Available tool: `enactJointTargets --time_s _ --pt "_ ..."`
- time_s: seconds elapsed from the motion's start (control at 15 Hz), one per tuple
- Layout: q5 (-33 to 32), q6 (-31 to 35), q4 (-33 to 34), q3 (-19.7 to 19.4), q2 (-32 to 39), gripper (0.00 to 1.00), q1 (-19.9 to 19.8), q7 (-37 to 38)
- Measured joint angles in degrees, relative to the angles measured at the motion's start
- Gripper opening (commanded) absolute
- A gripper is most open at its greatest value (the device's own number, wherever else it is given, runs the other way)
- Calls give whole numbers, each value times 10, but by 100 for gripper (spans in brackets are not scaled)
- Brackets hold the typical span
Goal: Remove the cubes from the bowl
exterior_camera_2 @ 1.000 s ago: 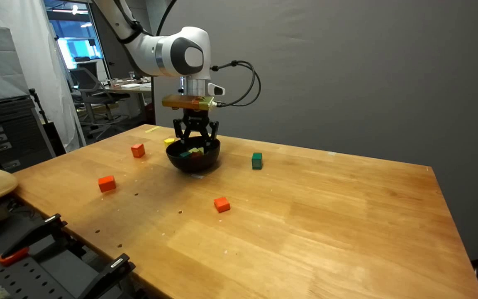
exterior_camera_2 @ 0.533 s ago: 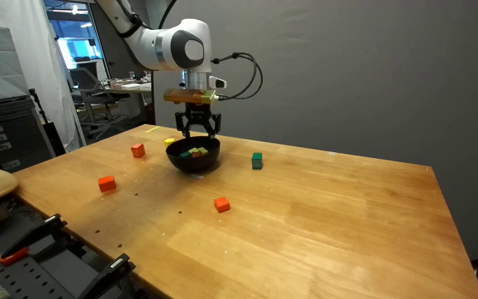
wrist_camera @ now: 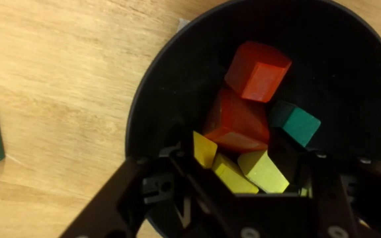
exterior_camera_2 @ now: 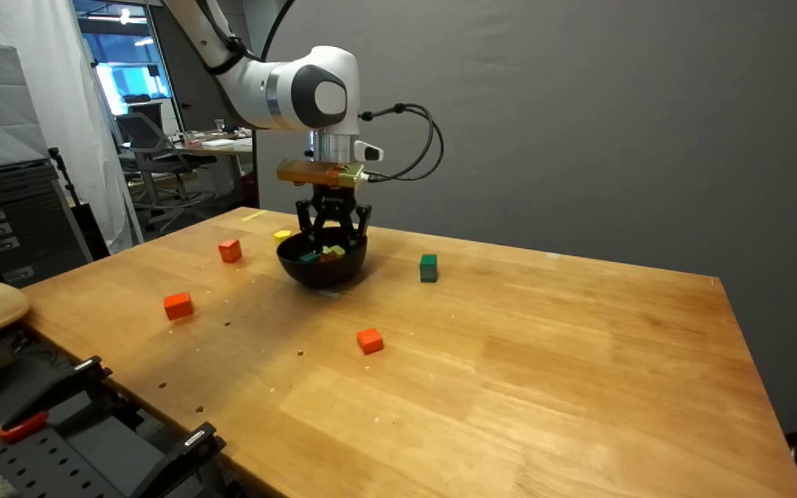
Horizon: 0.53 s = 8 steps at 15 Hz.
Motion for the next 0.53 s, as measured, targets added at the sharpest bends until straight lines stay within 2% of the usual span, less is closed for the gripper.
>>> enactJointTargets --time_s 0.33,0.53 --pt "18 -3 0 1 2 64 -1 0" --pt "21 -4 0 1 2 62 -1 0"
